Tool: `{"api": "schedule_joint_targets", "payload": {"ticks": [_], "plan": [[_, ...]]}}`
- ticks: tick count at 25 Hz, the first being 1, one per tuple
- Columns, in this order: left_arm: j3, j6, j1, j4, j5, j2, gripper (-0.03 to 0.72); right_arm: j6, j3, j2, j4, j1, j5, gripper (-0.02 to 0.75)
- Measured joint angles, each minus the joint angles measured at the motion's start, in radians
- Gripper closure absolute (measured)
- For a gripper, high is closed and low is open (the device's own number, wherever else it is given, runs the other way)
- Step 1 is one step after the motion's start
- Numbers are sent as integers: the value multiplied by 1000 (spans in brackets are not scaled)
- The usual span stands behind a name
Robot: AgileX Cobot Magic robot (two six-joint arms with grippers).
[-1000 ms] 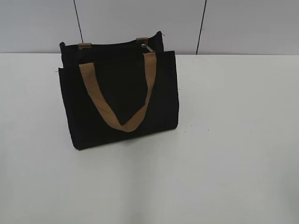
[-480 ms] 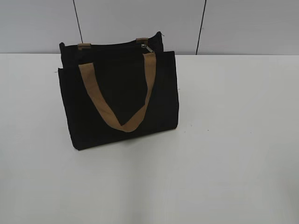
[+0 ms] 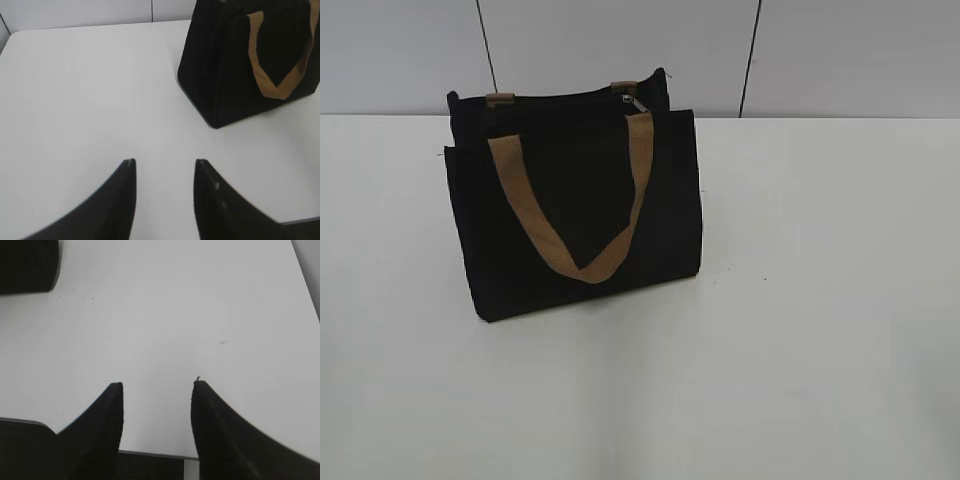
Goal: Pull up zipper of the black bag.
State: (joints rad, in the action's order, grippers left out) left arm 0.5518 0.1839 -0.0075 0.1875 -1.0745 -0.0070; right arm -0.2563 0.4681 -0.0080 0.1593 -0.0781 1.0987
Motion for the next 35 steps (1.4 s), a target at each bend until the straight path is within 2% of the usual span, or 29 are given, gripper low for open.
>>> {"api": "schedule_joint_targets", "payload": {"ticks": [6,35], "plan": [[0,0,31,0,0,0,435,-1,0,0,0,-71,-1,394],[0,1,33,6,0,-1,449,-4,0,0,-2,-72,-2,394]]}}
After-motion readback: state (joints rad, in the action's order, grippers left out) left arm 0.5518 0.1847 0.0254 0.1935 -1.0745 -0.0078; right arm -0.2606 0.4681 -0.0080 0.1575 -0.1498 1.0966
